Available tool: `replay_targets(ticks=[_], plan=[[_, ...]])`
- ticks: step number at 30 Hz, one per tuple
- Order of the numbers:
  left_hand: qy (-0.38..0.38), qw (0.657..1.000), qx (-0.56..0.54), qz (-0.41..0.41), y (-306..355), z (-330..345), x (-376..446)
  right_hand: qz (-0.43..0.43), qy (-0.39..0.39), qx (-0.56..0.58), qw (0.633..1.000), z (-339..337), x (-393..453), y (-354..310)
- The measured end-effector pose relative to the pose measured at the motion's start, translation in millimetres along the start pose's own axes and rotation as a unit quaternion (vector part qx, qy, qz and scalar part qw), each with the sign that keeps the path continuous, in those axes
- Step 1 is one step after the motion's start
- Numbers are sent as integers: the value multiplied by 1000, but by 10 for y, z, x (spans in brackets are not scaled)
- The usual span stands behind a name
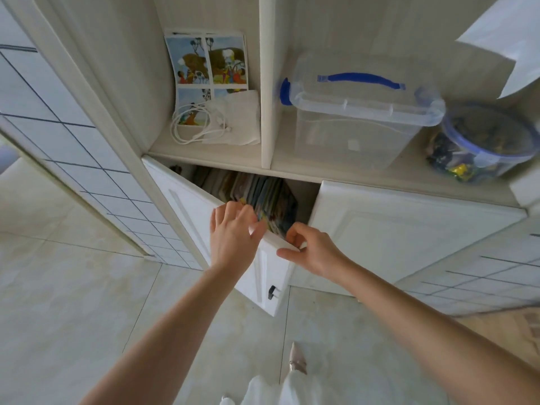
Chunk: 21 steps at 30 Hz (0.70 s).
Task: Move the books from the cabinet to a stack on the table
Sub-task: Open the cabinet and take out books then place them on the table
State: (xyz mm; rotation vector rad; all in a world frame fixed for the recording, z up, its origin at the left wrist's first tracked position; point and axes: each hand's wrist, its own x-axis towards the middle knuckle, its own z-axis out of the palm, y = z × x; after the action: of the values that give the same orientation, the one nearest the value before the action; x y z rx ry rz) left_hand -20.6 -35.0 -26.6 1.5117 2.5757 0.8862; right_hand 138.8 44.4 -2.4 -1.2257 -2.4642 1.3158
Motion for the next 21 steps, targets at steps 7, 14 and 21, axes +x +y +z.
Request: replay_targets(ticks=[7, 14, 21], plan=[[-8, 991, -126, -46, -323, -352, -356, 54, -70, 42, 995, 532, -456, -397], [-90, 940, -273, -182, -813, -623, -603, 113, -138, 192, 965, 1148, -650, -570], [-74, 930, -273, -233, -1281, -933, -549, 138, -252, 322, 902, 1666, -684, -976]])
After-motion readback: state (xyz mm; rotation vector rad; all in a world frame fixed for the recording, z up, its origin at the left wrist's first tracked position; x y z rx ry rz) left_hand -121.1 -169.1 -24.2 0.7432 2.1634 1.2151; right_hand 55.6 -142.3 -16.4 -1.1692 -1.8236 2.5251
